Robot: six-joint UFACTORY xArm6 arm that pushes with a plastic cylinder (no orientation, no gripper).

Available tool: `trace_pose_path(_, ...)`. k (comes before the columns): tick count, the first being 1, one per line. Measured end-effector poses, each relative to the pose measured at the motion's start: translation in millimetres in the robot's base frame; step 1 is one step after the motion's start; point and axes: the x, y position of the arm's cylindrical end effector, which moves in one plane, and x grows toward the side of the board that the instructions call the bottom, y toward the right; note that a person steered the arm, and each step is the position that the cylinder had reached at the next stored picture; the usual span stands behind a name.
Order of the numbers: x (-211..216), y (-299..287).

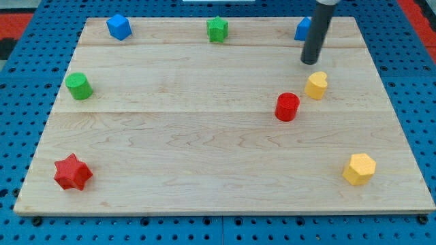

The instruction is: Place the yellow heart diagonally to the bottom left of the green star

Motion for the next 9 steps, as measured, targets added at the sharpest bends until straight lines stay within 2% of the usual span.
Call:
trace_pose_path(1,7,-97)
trace_pose_path(2,20,-127)
trace_pose_path(4,-1,58)
trace_pose_path(5,34,131)
trace_pose_path(6,60,77)
trace_pose_path(7,70,-10)
trace_pose_path(8,70,-151)
trace_pose_path(9,32,-196)
